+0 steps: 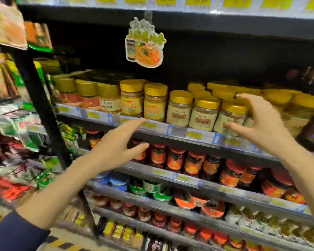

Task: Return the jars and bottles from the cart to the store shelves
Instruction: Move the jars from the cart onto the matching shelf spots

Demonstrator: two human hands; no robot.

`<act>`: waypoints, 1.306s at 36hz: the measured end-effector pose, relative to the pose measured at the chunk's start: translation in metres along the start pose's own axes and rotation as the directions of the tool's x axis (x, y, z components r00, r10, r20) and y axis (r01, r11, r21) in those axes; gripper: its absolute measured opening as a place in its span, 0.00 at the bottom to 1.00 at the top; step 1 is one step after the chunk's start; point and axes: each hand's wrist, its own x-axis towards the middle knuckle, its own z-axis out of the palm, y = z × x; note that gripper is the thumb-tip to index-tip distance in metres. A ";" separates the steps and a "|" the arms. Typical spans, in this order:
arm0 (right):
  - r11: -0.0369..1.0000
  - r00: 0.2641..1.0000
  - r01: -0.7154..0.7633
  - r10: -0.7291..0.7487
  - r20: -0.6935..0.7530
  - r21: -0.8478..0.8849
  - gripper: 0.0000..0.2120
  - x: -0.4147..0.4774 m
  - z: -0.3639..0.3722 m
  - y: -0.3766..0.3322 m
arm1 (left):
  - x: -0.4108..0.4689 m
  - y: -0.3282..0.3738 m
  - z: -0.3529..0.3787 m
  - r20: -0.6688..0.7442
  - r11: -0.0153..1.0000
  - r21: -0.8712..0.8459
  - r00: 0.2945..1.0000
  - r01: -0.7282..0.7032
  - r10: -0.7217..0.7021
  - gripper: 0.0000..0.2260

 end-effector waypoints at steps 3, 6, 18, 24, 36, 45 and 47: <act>0.995 0.992 0.089 -0.092 0.086 0.036 0.32 -0.005 0.029 -0.055 | -0.037 -0.033 -0.033 0.023 0.996 0.076 0.999 0.037 -0.039 0.33; 0.981 0.962 0.171 -0.186 0.199 0.093 0.32 -0.008 0.062 -0.112 | -0.078 -0.068 -0.067 0.062 0.984 0.139 0.991 0.108 -0.117 0.31; 0.821 0.641 0.480 -0.569 0.515 0.310 0.33 0.007 0.190 -0.345 | -0.252 -0.201 -0.184 0.024 0.776 0.399 0.841 0.488 -0.541 0.30; 0.725 0.472 0.567 -0.675 0.567 0.390 0.31 0.020 0.246 -0.446 | -0.323 -0.246 -0.218 -0.082 0.618 0.392 0.696 0.681 -0.714 0.30; 0.477 0.189 0.679 -0.848 0.496 0.558 0.36 0.073 0.369 -0.634 | -0.392 -0.345 -0.268 -0.199 0.306 0.344 0.387 0.888 -0.900 0.30; 0.377 0.031 0.671 -0.874 0.484 0.638 0.35 0.111 0.447 -0.735 | -0.408 -0.423 -0.279 -0.262 0.107 0.263 0.178 0.959 -0.948 0.30; 0.363 -0.005 0.657 -0.875 0.484 0.661 0.35 0.112 0.460 -0.753 | -0.414 -0.436 -0.280 -0.249 0.068 0.247 0.131 0.967 -0.960 0.31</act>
